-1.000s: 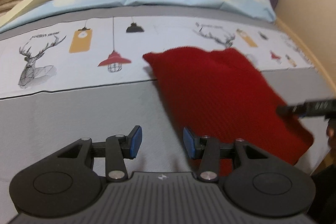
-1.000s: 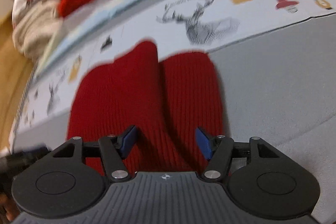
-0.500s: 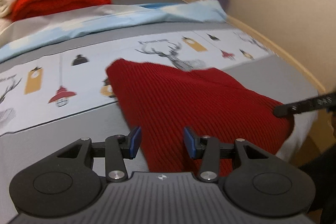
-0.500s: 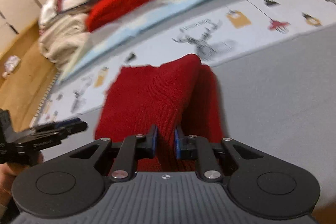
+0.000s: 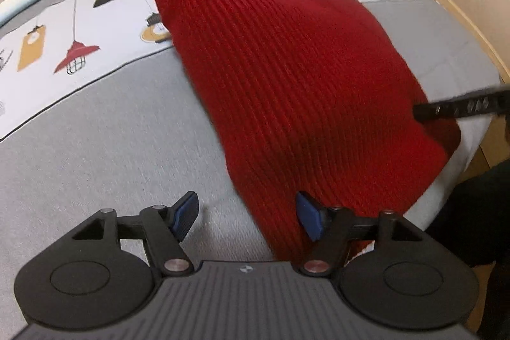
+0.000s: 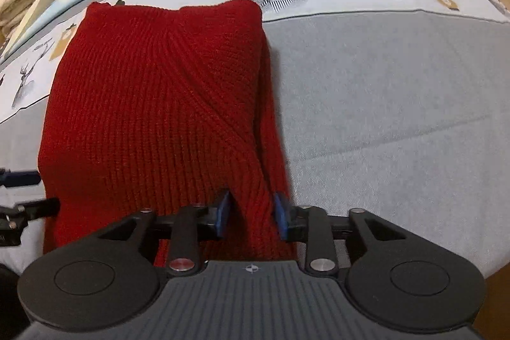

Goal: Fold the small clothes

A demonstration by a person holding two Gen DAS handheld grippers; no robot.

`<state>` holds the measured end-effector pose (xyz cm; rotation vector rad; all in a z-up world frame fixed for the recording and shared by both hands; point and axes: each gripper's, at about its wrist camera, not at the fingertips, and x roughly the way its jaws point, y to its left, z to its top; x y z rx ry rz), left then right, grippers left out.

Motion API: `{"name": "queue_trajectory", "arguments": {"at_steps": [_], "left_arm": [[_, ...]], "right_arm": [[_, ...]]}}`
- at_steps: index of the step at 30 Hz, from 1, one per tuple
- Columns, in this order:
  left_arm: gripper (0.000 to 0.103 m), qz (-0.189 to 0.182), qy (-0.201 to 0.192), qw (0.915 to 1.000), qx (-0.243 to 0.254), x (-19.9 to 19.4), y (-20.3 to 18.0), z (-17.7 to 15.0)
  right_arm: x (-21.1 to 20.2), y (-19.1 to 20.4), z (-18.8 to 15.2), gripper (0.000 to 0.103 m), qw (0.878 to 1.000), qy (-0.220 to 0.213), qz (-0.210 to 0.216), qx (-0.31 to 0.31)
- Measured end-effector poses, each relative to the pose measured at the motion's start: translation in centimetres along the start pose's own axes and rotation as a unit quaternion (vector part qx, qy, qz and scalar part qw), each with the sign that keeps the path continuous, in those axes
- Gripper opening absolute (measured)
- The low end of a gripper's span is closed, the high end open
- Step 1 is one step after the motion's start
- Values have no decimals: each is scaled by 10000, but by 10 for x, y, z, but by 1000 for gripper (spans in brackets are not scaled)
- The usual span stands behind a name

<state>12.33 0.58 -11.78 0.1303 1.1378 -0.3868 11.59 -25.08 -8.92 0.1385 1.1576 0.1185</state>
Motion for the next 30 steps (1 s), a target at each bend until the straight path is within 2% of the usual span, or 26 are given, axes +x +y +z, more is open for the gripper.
{"name": "queue_trajectory", "arguments": {"at_steps": [2, 4, 7, 8, 9, 13, 14, 16, 17, 18, 21, 24, 26, 28, 29, 30], "left_arm": [[74, -65, 22, 10000, 20, 2, 4, 3], [79, -74, 63, 10000, -6, 1, 9, 4], [81, -53, 97, 9999, -51, 3, 10, 6], [81, -35, 88, 10000, -28, 3, 9, 6], [81, -12, 87, 10000, 7, 4, 7, 6], [83, -27, 82, 10000, 17, 3, 8, 6], [85, -29, 81, 10000, 11, 3, 9, 6], [85, -27, 85, 10000, 23, 1, 9, 6], [86, -29, 94, 9999, 25, 1, 9, 6], [86, -41, 100, 9999, 17, 1, 10, 6], [86, -172, 67, 9998, -76, -1, 11, 8], [85, -313, -53, 9990, -301, -8, 18, 13], [83, -473, -295, 9964, -632, -16, 30, 18], [83, -711, -541, 9897, -1117, -22, 46, 23], [83, -769, -656, 9848, -1414, -23, 54, 25], [83, -802, -722, 9801, -1663, -23, 61, 27]], "right_arm": [[-7, -6, 4, 40, 9998, 73, 90, 159], [-16, -18, 16, 47, 9984, -59, 275, 485], [-30, -30, 37, 58, 9918, -725, 516, 913], [-29, -32, 43, 65, 9897, -876, 525, 1006], [-25, -34, 51, 67, 9872, -962, 602, 1120], [13, -36, 74, 66, 9824, -619, 1197, 1295], [21, -35, 76, 65, 9824, -582, 1247, 1266], [27, -30, 81, 41, 9837, -591, 1257, 1142], [27, -26, 84, 34, 9838, -653, 1303, 1047], [25, -20, 87, 22, 9860, -765, 1208, 854], [21, -14, 93, 16, 9889, -983, 990, 506], [36, -31, 98, 16, 9900, -699, 765, 961], [43, -26, 98, 20, 9932, -587, 690, 738], [39, -15, 98, 31, 9960, -719, 489, 225], [36, -14, 98, 50, 9960, -773, 406, 169], [34, -18, 98, 60, 9959, -782, 358, 296]]}}
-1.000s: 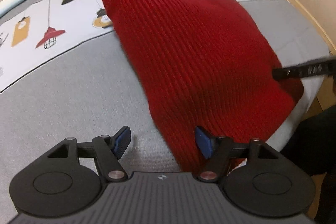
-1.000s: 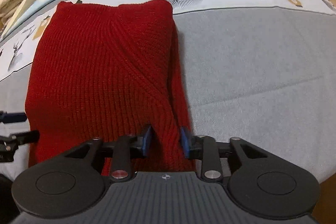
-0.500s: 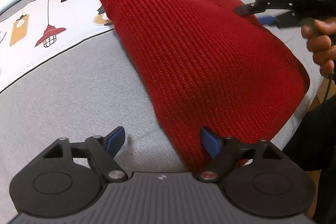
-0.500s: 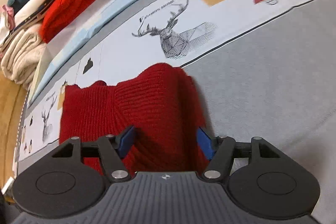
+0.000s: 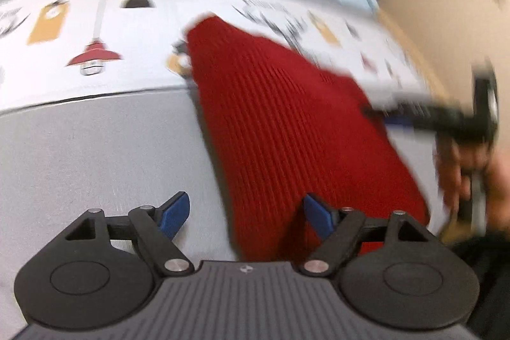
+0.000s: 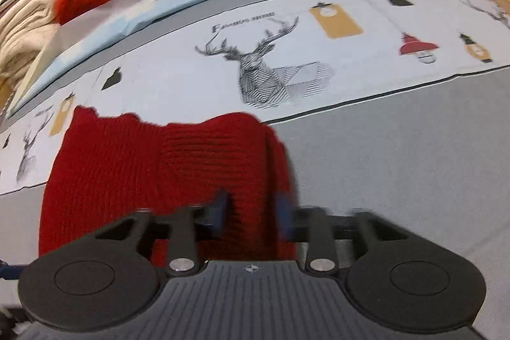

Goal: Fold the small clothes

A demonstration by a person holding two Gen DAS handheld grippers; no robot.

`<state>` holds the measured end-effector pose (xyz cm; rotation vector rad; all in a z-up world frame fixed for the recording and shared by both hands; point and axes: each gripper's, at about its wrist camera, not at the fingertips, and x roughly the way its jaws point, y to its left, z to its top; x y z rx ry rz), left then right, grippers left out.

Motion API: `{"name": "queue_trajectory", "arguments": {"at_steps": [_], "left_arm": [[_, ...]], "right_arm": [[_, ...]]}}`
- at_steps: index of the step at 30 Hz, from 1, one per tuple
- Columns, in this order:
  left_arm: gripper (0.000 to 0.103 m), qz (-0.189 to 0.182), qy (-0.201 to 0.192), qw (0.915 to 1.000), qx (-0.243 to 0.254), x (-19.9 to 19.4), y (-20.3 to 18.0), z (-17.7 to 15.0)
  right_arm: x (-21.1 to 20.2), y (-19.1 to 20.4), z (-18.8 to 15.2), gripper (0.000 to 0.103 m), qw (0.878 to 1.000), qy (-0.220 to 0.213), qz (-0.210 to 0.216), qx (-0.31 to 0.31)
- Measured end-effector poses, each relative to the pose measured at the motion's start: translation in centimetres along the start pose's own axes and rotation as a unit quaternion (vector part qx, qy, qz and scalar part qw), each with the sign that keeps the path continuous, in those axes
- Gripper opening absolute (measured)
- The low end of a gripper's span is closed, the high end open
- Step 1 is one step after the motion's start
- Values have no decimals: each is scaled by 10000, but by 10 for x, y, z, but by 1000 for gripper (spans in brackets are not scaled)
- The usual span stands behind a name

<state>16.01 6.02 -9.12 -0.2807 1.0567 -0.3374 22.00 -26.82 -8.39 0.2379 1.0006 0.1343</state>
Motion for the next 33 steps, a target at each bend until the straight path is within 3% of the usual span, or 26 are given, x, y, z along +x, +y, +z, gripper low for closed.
{"name": "queue_trajectory", "arguments": {"at_steps": [3, 7, 11, 16, 19, 22, 24, 25, 27, 33], "left_arm": [[84, -323, 108, 9980, -536, 11, 12, 10], [93, -900, 506, 9914, -800, 43, 11, 16], [103, -1066, 610, 9843, -1266, 74, 17, 16], [102, -1198, 527, 9797, -1518, 95, 23, 21], [95, -1116, 419, 9809, -1534, 96, 21, 25], [75, -1006, 235, 9837, -1471, 83, 17, 34], [67, -937, -43, 9882, -1211, 69, 12, 43], [65, -893, -190, 9901, -1067, 61, 9, 47], [65, -764, -459, 9922, -877, 45, 8, 54], [66, -125, -1132, 9914, -644, 2, 30, 68]], "right_arm": [[-8, -22, 2, 61, 9973, 32, 349, 644], [7, -43, -8, 72, 9834, 772, 1095, 1224], [16, -61, -13, 80, 9704, 1032, 1310, 1745], [28, -56, -16, 81, 9631, 1073, 1480, 1975], [35, -53, -15, 83, 9607, 1040, 1549, 2054], [34, -50, -12, 66, 9631, 912, 1582, 1978], [27, -43, -7, 38, 9687, 675, 1532, 1836], [24, -42, -4, 33, 9675, 539, 1613, 1872], [22, -36, 0, 30, 9620, 328, 1835, 1993], [26, 19, 15, 29, 9641, -187, 2030, 1704]]}}
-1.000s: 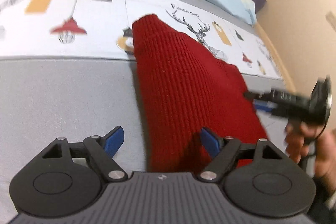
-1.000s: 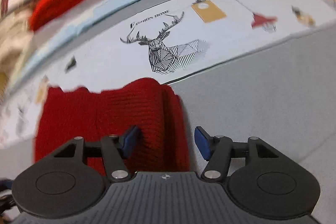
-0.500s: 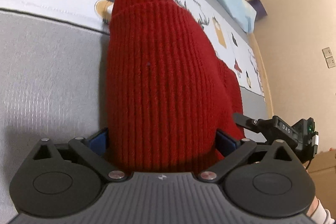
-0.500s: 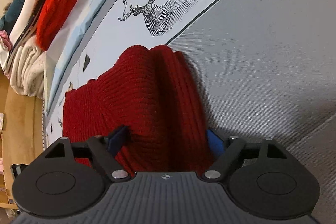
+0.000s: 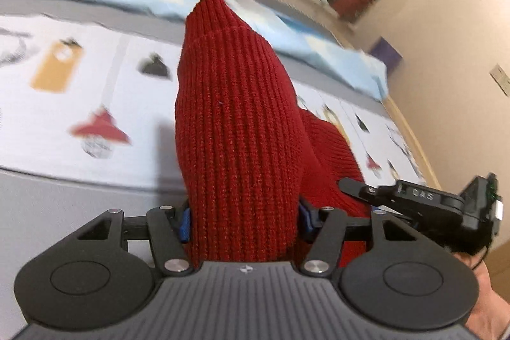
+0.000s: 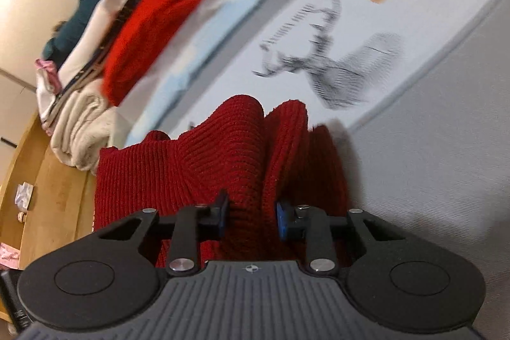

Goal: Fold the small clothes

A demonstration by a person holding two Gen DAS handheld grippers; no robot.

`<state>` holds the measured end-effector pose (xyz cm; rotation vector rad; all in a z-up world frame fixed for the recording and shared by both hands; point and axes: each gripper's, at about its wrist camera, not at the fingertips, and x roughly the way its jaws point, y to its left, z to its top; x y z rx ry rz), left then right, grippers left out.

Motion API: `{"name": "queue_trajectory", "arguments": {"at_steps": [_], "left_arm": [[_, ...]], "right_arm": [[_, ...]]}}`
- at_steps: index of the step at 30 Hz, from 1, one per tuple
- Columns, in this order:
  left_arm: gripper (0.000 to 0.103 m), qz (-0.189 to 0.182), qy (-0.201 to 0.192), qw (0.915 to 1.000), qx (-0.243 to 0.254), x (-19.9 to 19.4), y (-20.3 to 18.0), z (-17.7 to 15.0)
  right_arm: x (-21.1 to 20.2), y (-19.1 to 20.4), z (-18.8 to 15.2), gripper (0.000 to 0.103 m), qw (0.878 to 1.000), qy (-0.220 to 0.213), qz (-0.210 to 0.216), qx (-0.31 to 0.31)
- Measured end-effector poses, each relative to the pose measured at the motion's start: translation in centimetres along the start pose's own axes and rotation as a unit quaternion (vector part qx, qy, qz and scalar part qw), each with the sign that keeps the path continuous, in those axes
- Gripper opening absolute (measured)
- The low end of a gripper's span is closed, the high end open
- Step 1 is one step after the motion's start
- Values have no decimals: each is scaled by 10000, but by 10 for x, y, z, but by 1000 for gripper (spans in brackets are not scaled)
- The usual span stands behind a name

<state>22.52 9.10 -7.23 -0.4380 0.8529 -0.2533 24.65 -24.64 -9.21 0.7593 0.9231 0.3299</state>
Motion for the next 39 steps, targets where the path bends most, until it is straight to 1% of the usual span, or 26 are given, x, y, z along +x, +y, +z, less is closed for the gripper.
{"name": "queue_trajectory", "arguments": {"at_steps": [2, 4, 6, 7, 9, 11, 12, 14, 15, 17, 18, 20, 22, 23, 25, 26, 27, 28, 29, 30, 31, 33, 35, 37, 38, 39], "left_arm": [[69, 177, -86, 9998, -75, -7, 16, 5], [72, 314, -58, 9989, -328, -11, 34, 9], [71, 500, 42, 9970, -595, -13, 51, 12], [70, 617, -14, 9962, -616, -17, 54, 13], [70, 700, -228, 9963, -447, -29, 55, 16], [70, 534, -248, 9980, -247, -39, 53, 16], [70, 410, -123, 9990, -161, -39, 52, 14], [63, 304, 300, 9991, 31, -32, 47, 4], [63, 450, 530, 9975, 148, -24, 47, -2], [68, 831, 616, 9937, 438, -14, 44, -11], [67, 840, 576, 9939, 411, -15, 44, -12], [59, 765, 462, 9956, 271, -27, 44, -11], [57, 646, 291, 9965, 446, -41, 36, -10], [57, 573, 230, 9964, 585, -45, 29, -10], [57, 627, 409, 9938, 825, -40, 24, -14], [57, 796, 657, 9905, 905, -32, 23, -21], [64, 1090, 860, 9847, 1056, -22, 23, -27], [76, 1287, 1008, 9797, 1159, -15, 22, -30], [81, 1399, 1134, 9770, 1142, -12, 22, -33], [81, 1477, 1102, 9769, 1079, -15, 19, -33], [80, 1570, 975, 9766, 1095, -22, 12, -33], [82, 1612, 543, 9754, 1404, -43, -8, -33], [87, 1547, 137, 9727, 1726, -66, -27, -34], [87, 1714, -193, 9666, 1897, -86, -43, -35], [88, 1841, -355, 9628, 1944, -98, -51, -37], [88, 1916, -502, 9603, 1967, -108, -58, -40]], "right_arm": [[10, 18, -3, 29, 9997, -149, 85, -184], [24, 36, -6, 29, 9990, -250, 158, -329], [34, 48, -10, 29, 9981, -278, 124, -539], [40, 51, -12, 29, 9978, -230, 37, -616], [53, 54, -12, 28, 9967, -77, -301, -753], [61, 52, -13, 28, 9938, 44, -663, -895], [62, 51, -12, 28, 9928, 31, -753, -931], [64, 54, -14, 28, 9908, 26, -878, -1034], [65, 55, -14, 29, 9908, 35, -883, -1021], [63, 59, -19, 33, 9897, -3, -971, -1055], [61, 62, -20, 38, 9880, -53, -1037, -1147], [53, 68, -24, 42, 9865, -148, -1085, -1215], [42, 78, -26, 49, 9838, -227, -1125, -1379], [36, 82, -27, 50, 9831, -217, -1026, -1502], [25, 91, -31, 51, 9824, -9, -706, -1729], [23, 94, -34, 53, 9808, 143, -579, -1856], [24, 96, -38, 54, 9766, 334, -568, -2045], [29, 96, -42, 54, 9699, 535, -777, -2247], [37, 93, -47, 55, 9588, 749, -1192, -2466], [43, 86, -52, 61, 9489, 931, -1575, -2573], [45, 80, -53, 60, 9473, 1012, -1728, -2499], [36, 80, -50, 60, 9515, 926, -1753, -2351], [17, 93, -50, 60, 9479, 595, -1735, -2606], [-7, 109, -54, 61, 9402, 180, -1743, -2922], [-21, 115, -56, 63, 9391, 1, -1702, -2986], [-35, 121, -59, 69, 9397, -174, -1636, -2999]]}}
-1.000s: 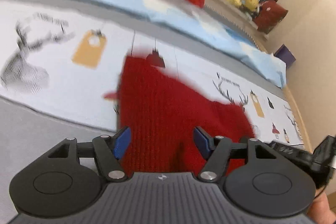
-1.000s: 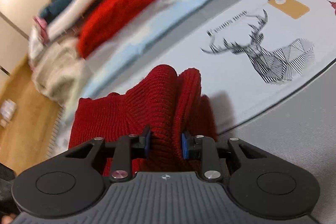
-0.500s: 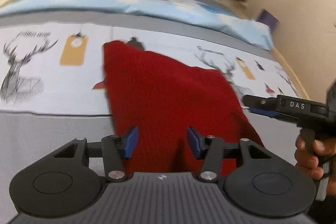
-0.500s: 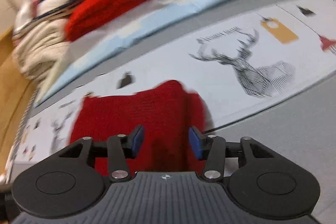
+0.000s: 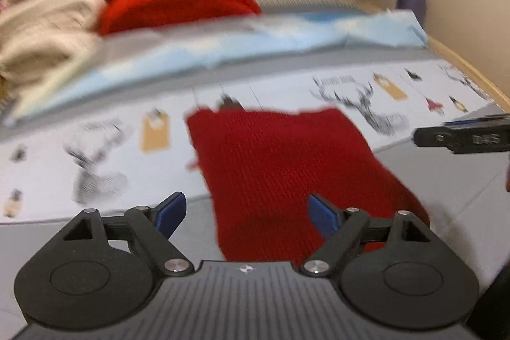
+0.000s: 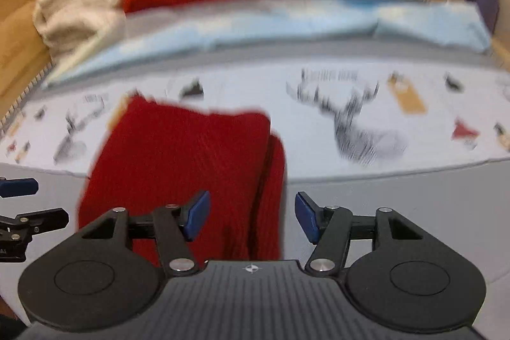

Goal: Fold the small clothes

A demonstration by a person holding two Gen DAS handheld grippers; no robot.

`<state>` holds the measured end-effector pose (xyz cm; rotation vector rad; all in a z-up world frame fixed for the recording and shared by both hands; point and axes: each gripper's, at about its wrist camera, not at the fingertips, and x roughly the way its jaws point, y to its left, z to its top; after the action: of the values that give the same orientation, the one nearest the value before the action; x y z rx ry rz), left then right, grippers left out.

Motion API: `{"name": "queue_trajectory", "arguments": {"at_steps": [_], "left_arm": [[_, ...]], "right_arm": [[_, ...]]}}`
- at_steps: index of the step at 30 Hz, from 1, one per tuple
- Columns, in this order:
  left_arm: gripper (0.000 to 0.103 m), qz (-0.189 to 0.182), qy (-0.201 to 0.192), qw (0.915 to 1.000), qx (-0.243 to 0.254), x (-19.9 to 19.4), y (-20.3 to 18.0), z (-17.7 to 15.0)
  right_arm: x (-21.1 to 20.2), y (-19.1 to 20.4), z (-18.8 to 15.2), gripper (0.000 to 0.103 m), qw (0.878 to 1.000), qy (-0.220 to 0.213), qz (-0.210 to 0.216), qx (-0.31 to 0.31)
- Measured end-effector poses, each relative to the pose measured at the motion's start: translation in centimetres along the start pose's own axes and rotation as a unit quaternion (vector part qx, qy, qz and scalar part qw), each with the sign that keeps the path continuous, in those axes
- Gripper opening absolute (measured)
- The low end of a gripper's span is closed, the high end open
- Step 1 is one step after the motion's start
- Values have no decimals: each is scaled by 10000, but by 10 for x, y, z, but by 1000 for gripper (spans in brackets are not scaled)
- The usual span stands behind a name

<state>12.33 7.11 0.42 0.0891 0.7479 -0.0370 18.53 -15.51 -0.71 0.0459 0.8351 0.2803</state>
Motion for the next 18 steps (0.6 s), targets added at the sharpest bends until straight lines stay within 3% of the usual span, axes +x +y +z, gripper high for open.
{"name": "queue_trajectory", "arguments": {"at_steps": [1, 3, 6, 9, 14, 16, 18], "left_arm": [[90, 89, -192, 9998, -23, -17, -2, -2], [96, 205, -530, 9983, -156, -48, -6, -10], [98, 319, -907, 9943, -458, -92, -14, -30], [102, 193, -800, 9941, -708, -116, -21, -56], [103, -160, -50, 9941, -1071, -110, -39, -86], [103, -13, -143, 9937, -1111, -105, -48, -98], [103, 259, -154, 9944, -1011, -97, -57, -107]], "right_arm": [[-12, 1, 1, 74, 9999, -145, 14, 24], [-41, 4, -5, 94, 9989, -461, -14, 7], [-80, 8, -20, 100, 9957, -919, -111, -90], [-108, 9, -46, 102, 9933, -1133, -206, -132], [-124, 4, -96, 102, 9950, -975, -231, -41], [-122, 1, -108, 102, 9966, -753, -326, 53], [-122, 0, -111, 102, 9962, -803, -267, 184]]}}
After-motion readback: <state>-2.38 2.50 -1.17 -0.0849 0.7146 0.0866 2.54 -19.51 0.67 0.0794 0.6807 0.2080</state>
